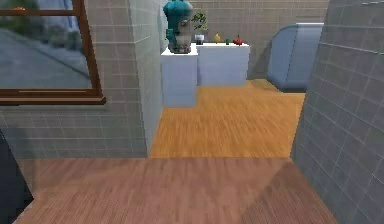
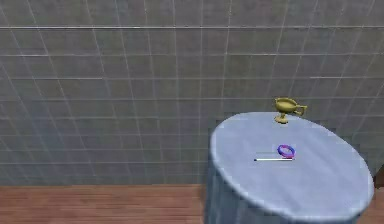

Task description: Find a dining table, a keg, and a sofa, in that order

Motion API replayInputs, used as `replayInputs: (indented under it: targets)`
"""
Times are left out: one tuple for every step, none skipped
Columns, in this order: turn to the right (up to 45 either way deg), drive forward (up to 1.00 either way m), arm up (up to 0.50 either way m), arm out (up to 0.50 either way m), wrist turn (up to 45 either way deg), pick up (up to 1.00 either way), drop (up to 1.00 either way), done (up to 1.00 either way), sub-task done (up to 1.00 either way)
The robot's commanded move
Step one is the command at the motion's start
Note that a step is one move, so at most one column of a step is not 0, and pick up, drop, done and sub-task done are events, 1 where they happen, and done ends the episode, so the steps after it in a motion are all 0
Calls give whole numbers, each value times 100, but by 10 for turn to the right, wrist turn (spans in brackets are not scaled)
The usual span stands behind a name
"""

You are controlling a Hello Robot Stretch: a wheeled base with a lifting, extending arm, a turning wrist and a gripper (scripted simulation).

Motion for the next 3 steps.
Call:
replayInputs:
  targets:
    - [0,100,0,0,0,0,0,0,0]
    - [0,75,0,0,0,0,0,0,0]
    - [0,95,0,0,0,0,0,0,0]
